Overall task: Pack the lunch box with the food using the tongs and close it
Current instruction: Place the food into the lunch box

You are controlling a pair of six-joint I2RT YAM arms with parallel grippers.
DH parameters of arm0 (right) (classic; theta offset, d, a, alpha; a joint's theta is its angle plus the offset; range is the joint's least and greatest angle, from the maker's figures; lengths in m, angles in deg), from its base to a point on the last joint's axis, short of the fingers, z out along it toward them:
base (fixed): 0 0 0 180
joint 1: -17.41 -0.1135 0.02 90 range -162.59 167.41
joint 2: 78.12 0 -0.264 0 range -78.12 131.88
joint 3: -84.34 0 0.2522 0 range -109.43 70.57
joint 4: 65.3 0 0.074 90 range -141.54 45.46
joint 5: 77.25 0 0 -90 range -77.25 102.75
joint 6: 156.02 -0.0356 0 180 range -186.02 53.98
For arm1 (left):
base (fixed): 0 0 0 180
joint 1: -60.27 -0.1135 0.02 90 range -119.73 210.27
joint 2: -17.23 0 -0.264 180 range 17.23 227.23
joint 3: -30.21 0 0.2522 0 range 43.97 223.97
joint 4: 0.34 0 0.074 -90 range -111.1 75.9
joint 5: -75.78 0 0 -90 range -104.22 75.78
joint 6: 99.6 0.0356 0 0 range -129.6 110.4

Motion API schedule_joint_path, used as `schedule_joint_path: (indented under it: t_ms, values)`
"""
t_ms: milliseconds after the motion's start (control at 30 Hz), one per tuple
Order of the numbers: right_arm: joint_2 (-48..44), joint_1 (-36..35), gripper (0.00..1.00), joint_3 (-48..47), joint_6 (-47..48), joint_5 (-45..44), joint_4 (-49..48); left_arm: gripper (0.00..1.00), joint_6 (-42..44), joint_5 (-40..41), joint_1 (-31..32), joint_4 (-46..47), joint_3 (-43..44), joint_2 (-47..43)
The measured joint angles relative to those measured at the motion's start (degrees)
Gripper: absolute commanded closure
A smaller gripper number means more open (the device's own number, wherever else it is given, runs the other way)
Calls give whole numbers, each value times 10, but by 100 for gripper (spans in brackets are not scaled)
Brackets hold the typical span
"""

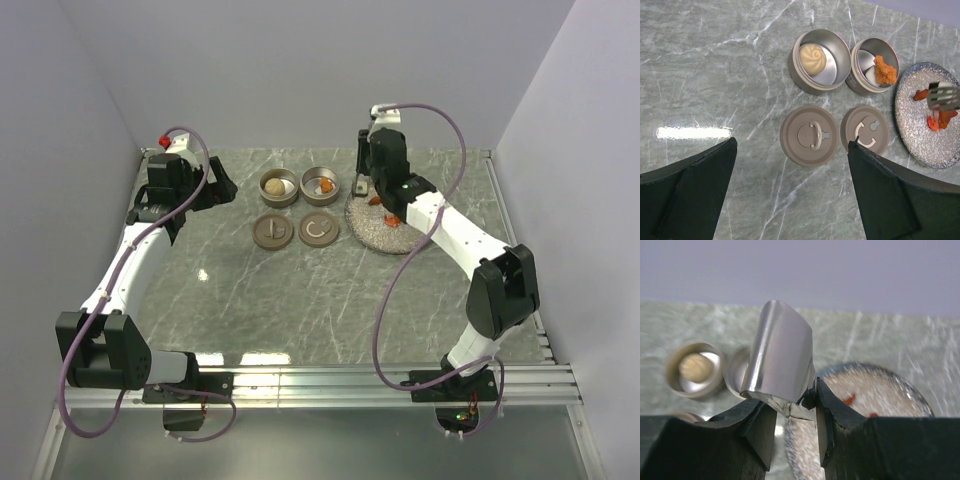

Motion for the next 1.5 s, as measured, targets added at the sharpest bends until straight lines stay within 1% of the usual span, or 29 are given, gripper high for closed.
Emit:
schedule_joint_path:
  t_ms: [200,333,500,700,1067,1167,1267,1300,1333,1400,1500]
  values:
    - [12,-20,75,-77,-1,50,-14,1,0,0,0,-1,0,0]
    - [59,-41,75,-139,-3,90,-36,1,0,0,0,-1,0,0]
    - [136,-61,75,-191,-12,129,-47,1,0,1,0,-2,-3,-2]
    - [192,-74,74,-214,-22,155,-47,1,0,4,0,-4,-7,-4]
    - [216,-76,73,-258,-33,175,-44,1,1,5,0,-4,-7,-4]
    - [221,-78,71,-270,-35,177,-44,1,1,5,0,-4,-7,-4]
    - [233,-78,62,-282,-36,177,-44,1,1,5,0,-4,-7,-4]
    - [237,-78,56,-285,-36,178,-43,1,1,6,0,-4,-7,-4]
    - [242,-78,54,-288,-38,178,-43,1,1,7,0,-4,-7,-4]
    - [254,-78,50,-299,-38,181,-41,1,1,10,0,-4,-7,-4]
    - [266,-78,48,-305,-39,183,-39,1,1,13,0,-4,-7,-4]
